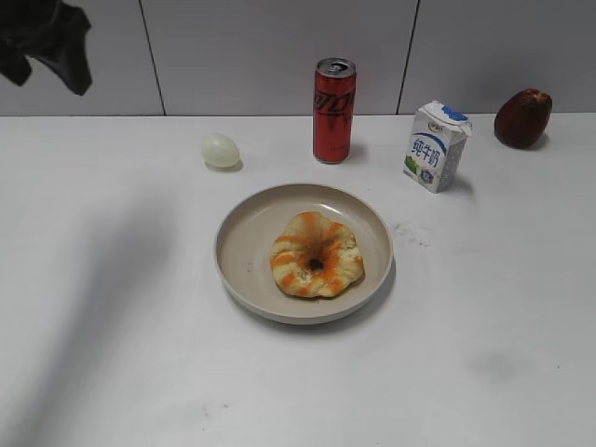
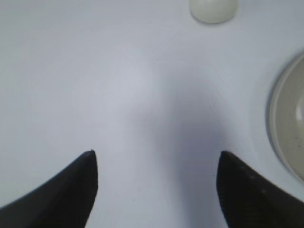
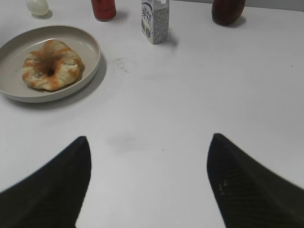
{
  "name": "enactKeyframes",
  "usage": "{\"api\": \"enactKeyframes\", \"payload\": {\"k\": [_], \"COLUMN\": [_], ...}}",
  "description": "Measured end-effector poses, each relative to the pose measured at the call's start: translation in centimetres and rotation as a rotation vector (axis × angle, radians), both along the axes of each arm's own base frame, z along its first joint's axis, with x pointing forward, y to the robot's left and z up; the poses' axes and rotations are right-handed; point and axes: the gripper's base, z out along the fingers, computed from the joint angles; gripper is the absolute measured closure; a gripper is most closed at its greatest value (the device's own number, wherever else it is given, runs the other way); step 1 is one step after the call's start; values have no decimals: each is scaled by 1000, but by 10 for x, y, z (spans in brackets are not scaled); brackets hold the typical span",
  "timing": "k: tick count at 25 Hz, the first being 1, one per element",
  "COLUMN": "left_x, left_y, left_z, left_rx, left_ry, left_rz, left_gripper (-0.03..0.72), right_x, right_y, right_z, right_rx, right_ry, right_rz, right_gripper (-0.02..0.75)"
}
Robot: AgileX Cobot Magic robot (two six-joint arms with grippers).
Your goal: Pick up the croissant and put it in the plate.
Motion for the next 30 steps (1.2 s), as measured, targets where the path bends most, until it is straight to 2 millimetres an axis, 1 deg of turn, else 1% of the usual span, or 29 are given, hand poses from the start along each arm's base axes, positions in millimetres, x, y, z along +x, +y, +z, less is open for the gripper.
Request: {"api": "enactKeyframes", "payload": {"k": [3,6,9,11,17,21,25,30], "left_x": [-11,-31,-59,-79,-142,-180,-217,-264], "left_y": [26,46,62,69,80,83,86,89], "left_z": [6,9,14,17,22,20,12,-7], "left_rx": [1,7,14,19,47,42,41,37], "left_ry": [6,17,20,21,-10,-31,-56,-87], "left_rz": [63,109,143,156,168,169,170,171], "left_gripper": [100,100,100,100,100,100,100,100], "right_x": [0,0,0,0,0,0,0,0], "right_y": [0,0,0,0,0,0,0,0], "right_z": [0,0,0,0,0,0,0,0], "right_rx": [0,0,0,0,0,0,1,1], "right_ry": [0,0,0,0,0,0,0,0], "right_rz": [0,0,0,0,0,0,0,0], "right_gripper": [167,167,167,167,167,167,167,167]}}
